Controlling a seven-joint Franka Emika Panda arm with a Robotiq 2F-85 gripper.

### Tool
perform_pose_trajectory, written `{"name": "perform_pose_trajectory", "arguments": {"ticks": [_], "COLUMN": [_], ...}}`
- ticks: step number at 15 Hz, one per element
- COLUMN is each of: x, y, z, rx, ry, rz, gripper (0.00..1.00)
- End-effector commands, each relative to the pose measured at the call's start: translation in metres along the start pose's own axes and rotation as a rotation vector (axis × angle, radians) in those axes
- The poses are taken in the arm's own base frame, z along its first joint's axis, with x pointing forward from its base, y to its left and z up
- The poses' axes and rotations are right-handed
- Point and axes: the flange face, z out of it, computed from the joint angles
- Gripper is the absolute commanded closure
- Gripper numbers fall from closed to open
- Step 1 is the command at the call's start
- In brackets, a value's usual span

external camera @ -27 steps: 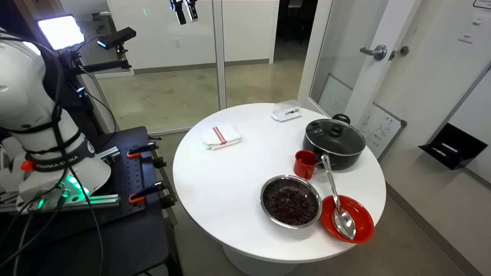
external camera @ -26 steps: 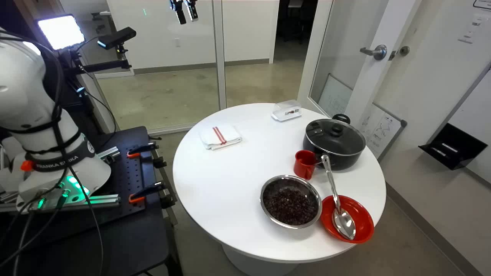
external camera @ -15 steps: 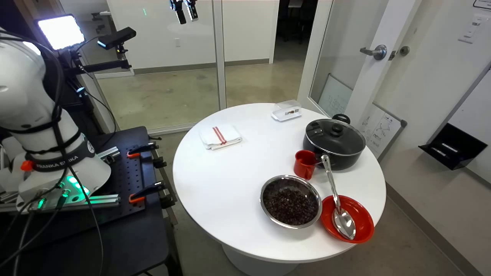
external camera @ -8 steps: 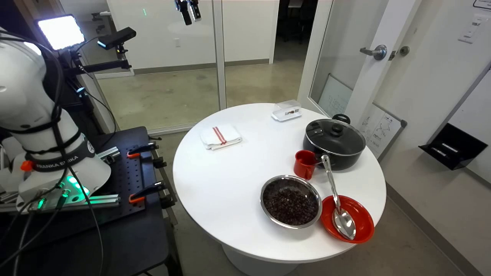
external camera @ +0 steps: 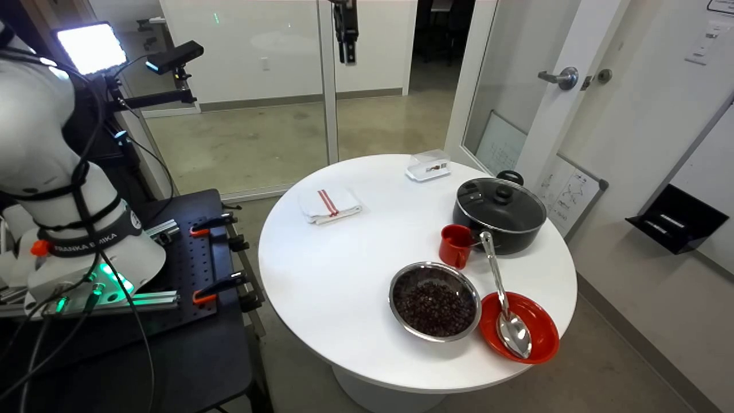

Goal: Fold the towel, then use it to wipe the table

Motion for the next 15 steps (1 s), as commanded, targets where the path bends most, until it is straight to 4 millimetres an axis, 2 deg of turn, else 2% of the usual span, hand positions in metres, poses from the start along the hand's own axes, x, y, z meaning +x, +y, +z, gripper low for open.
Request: {"name": "perform_pose_trajectory", "arguments": {"ticks": [1,4,9,10,13,15], "x": [0.053,0.066,0.073,0.071,0.05,0.047], "y": [0.018,0.018,0.001,-0.006,-0.042,-0.066], "z": [0.038,0.061,0.085,0.085,0.086,0.093], "rx": [-0.004,0.051,0.079,0.103,0.163,0.154], "ry": [-0.145,-0.288,-0.511,-0.562,-0.734,-0.764], "rz": [0.131,0.178,0.325,0.332,0.278,0.386], "gripper": [0.0,0.0,0.0,0.0,0.0,0.0]}}
